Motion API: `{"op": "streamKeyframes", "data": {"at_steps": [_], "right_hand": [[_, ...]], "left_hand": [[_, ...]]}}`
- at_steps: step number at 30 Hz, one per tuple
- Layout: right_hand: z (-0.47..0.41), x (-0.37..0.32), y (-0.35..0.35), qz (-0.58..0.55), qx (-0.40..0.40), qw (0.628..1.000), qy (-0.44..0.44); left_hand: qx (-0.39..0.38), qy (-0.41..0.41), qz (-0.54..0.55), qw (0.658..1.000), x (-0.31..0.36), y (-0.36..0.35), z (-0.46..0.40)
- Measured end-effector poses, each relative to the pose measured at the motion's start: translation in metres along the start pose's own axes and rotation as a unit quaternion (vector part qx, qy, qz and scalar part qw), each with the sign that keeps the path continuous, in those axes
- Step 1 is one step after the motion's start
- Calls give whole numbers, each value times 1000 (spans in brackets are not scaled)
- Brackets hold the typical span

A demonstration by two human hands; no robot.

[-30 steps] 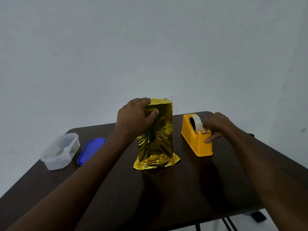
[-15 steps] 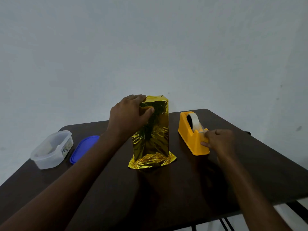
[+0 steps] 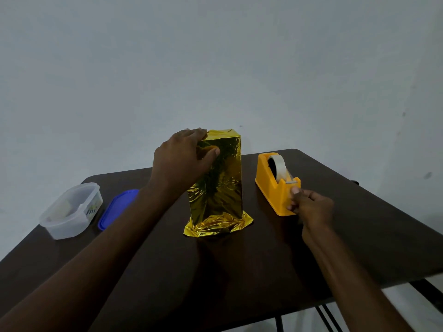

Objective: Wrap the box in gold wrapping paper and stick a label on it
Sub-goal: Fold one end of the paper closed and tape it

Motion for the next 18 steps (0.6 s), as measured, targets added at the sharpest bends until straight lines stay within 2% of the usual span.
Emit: {"op": "streamKeyframes", "data": {"at_steps": [2, 4, 8, 10, 12, 14, 18], "right_hand": [[3, 5, -3, -42, 14, 998, -38], [8, 13, -4, -32, 26, 997, -62], [22, 16, -2, -30, 10, 998, -54], [25, 3, -4, -23, -18, 999, -22], [25, -20, -8, -6, -62, 998, 28], [28, -49, -21, -3, -141, 986, 83], [42, -120, -61, 4, -306, 931, 197]], "left_hand": [[-3, -1, 1, 1000, 0, 0, 0], [-3, -1, 0, 1000, 1, 1, 0], [-1, -1, 5, 1000, 1, 2, 1], [-6, -1, 1, 1000, 2, 0, 2], [-7, -1, -3, 1000, 3, 0, 2], [-7, 3, -8, 1000, 3, 2, 3], [-16, -3, -7, 1000, 7, 5, 5]]}}
Point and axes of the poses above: each hand's wrist, its own z-axis away from the middle knuckle, its own y-axis out of the back of the hand, x = y × z, the point moved 2 cm from there along -z, towards the middle knuckle, and after that the axes turned 10 degrees about -z, right-handed, at the moved point
